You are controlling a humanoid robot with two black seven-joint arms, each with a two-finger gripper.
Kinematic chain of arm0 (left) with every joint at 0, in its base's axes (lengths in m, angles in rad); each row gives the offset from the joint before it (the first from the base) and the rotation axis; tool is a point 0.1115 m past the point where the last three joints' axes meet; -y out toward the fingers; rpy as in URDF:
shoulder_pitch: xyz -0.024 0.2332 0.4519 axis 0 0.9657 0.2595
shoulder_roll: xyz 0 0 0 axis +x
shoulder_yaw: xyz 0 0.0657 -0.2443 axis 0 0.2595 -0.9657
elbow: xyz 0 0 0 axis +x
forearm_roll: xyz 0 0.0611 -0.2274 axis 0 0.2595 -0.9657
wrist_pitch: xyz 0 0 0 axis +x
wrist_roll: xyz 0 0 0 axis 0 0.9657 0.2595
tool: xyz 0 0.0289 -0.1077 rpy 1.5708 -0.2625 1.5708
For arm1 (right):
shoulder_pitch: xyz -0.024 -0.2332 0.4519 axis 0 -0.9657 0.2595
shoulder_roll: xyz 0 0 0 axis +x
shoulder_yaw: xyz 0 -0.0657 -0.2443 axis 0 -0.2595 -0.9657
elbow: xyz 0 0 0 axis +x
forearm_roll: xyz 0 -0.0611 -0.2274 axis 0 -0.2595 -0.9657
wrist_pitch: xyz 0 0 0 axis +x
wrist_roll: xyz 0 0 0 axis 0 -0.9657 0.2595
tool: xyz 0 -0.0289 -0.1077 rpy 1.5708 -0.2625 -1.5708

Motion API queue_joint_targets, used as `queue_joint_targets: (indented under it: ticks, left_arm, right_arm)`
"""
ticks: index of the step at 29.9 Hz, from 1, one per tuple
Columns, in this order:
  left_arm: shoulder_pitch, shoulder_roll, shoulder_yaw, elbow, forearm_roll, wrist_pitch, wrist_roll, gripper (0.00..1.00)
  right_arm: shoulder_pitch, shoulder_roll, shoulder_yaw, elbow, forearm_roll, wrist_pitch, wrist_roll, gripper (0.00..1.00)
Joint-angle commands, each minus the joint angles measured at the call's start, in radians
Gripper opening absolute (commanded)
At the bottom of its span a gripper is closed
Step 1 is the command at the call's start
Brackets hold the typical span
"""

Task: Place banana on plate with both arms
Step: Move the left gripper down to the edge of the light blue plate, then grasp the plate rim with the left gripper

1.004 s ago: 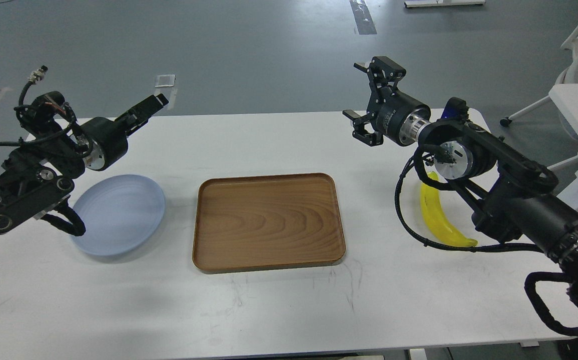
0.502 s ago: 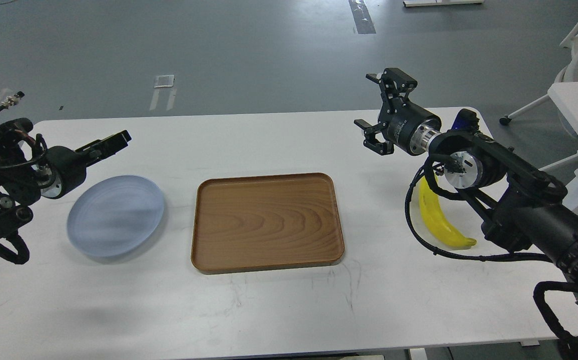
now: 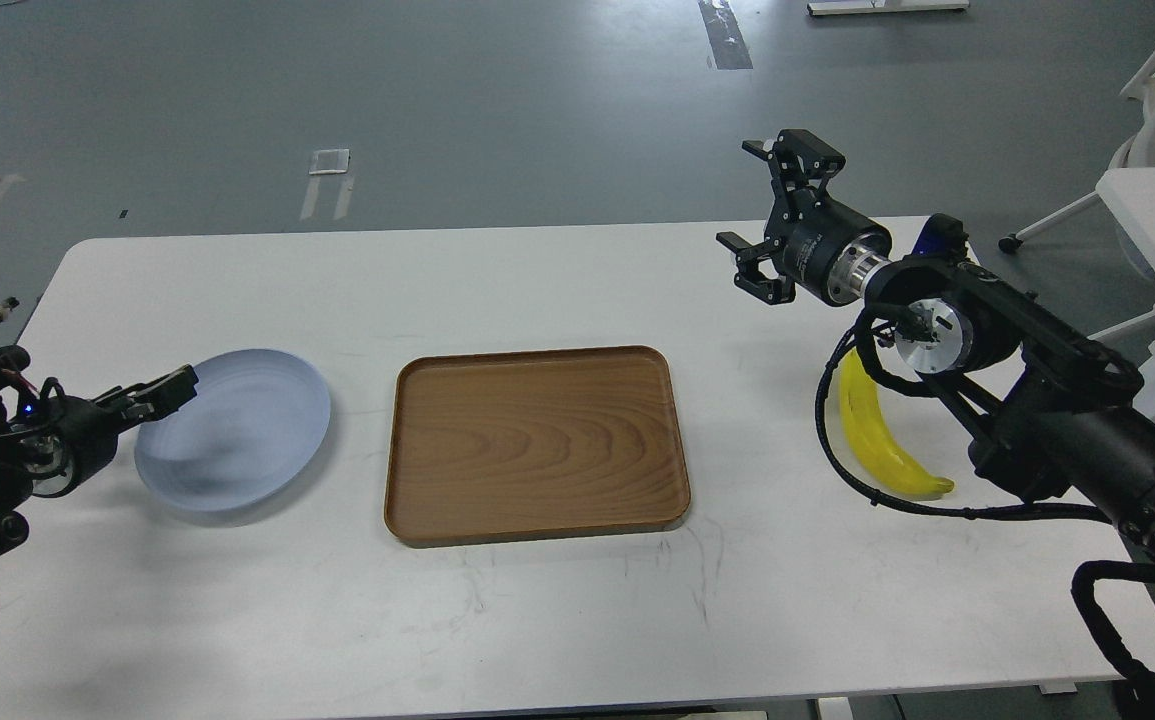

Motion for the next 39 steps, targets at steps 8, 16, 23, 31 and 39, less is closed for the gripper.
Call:
queue_joint_targets:
  ticks: [8, 16, 23, 31, 39]
  left_arm:
    - [0.048, 0.001, 0.002, 0.033, 0.001, 0.001, -0.069, 0.78]
    - [0.059, 0.001, 0.002, 0.076, 0.002, -0.004, -0.101, 0.78]
    - [0.068, -0.002, 0.029, 0.076, 0.001, -0.006, -0.104, 0.42]
    - [0.068, 0.001, 0.051, 0.076, 0.001, -0.012, -0.104, 0.26]
    - [0.062, 0.001, 0.072, 0.080, 0.001, -0.010, -0.106, 0.00]
  right_arm:
    - [0.000, 0.000, -0.002, 0.000, 0.000, 0.000, -0.001, 1.00]
    - [0.000, -0.003, -0.002, 0.000, 0.000, 0.000, 0.000, 1.00]
    - [0.000, -0.003, -0.003, 0.000, 0.000, -0.001, 0.000, 1.00]
    - [0.000, -0.005, -0.002, -0.002, 0.000, -0.001, 0.000, 1.00]
    - [0.000, -0.005, -0.003, -0.003, -0.002, -0.003, 0.000, 1.00]
